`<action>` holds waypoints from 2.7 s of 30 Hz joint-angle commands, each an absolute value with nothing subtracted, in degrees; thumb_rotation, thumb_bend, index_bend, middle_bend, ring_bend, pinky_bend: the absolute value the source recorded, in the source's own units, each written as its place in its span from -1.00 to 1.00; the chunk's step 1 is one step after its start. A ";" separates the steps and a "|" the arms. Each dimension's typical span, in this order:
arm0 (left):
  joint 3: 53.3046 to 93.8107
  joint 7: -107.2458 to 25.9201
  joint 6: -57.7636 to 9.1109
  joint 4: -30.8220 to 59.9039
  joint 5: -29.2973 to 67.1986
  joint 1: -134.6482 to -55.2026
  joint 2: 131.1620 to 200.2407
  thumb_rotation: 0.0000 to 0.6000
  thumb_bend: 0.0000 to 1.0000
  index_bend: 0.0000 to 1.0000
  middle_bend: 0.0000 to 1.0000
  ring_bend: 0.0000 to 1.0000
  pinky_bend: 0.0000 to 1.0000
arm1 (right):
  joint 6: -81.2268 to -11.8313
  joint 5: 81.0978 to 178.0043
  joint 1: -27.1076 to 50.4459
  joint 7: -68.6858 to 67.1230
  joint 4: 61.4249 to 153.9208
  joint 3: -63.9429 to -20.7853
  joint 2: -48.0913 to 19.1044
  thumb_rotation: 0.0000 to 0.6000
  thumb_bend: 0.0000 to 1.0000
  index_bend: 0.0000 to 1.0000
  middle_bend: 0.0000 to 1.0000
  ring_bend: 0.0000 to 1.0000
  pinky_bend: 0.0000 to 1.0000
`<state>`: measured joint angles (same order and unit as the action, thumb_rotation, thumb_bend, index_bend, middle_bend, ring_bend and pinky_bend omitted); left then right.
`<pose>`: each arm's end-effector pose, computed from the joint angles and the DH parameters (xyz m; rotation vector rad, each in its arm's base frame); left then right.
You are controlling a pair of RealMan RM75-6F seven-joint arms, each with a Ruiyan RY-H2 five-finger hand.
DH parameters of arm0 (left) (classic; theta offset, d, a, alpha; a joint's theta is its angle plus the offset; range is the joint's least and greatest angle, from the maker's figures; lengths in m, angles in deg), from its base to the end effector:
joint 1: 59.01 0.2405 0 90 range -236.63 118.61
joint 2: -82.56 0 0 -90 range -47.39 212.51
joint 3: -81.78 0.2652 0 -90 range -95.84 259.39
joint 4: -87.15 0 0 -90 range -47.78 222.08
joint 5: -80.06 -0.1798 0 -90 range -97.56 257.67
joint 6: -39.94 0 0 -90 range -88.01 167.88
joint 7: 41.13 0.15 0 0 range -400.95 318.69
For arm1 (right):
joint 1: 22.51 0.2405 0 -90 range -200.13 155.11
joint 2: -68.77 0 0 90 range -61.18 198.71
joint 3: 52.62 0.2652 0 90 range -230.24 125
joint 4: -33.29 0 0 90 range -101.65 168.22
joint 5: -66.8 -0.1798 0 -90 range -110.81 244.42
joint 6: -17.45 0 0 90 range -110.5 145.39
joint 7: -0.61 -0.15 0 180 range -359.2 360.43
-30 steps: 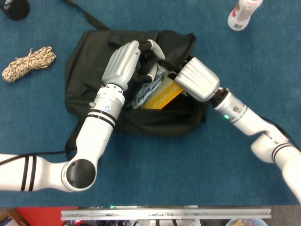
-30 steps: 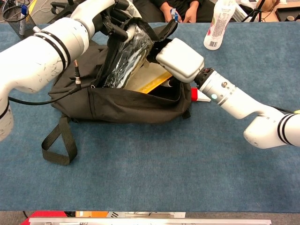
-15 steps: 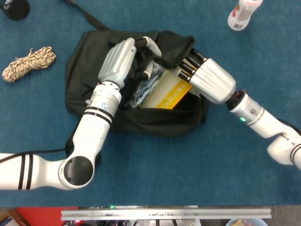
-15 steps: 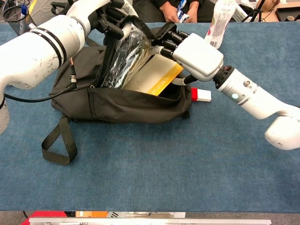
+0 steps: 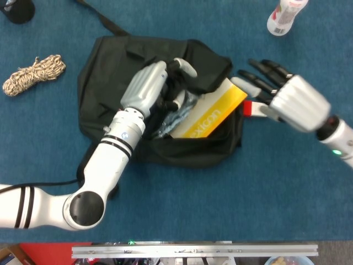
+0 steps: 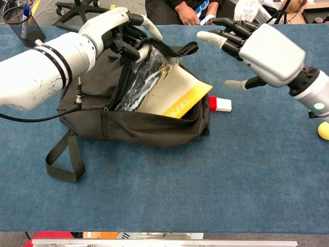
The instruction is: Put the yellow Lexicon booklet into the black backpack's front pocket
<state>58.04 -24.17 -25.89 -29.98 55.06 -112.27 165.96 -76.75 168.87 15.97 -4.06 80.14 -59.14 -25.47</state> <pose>-0.0434 0.3291 0.0475 -1.5308 -1.7141 -1.1974 -0.1899 -0.3156 0.0543 1.9706 -0.1181 1.3366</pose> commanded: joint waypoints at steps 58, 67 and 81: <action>83.34 -40.09 -41.51 -17.89 4.90 -86.48 152.97 1.00 -0.08 -0.71 -0.70 -0.88 -0.77 | -73.38 151.34 -13.05 1.76 108.73 -54.74 7.48 1.00 -0.71 -0.44 -0.21 -0.53 -0.14; 84.07 -45.38 -48.32 -9.37 0.66 -78.84 153.69 1.00 -0.08 -0.65 -0.69 -0.88 -0.77 | -73.47 151.86 -16.33 -3.01 107.55 -54.85 7.89 1.00 -0.68 -0.42 -0.20 -0.53 -0.17; 85.66 -44.04 -50.54 -10.45 -3.12 -72.15 150.09 1.00 -0.08 -0.64 -0.68 -0.88 -0.77 | -74.02 156.76 -16.58 -6.41 104.65 -54.01 5.49 1.00 -0.69 -0.41 -0.20 -0.53 -0.17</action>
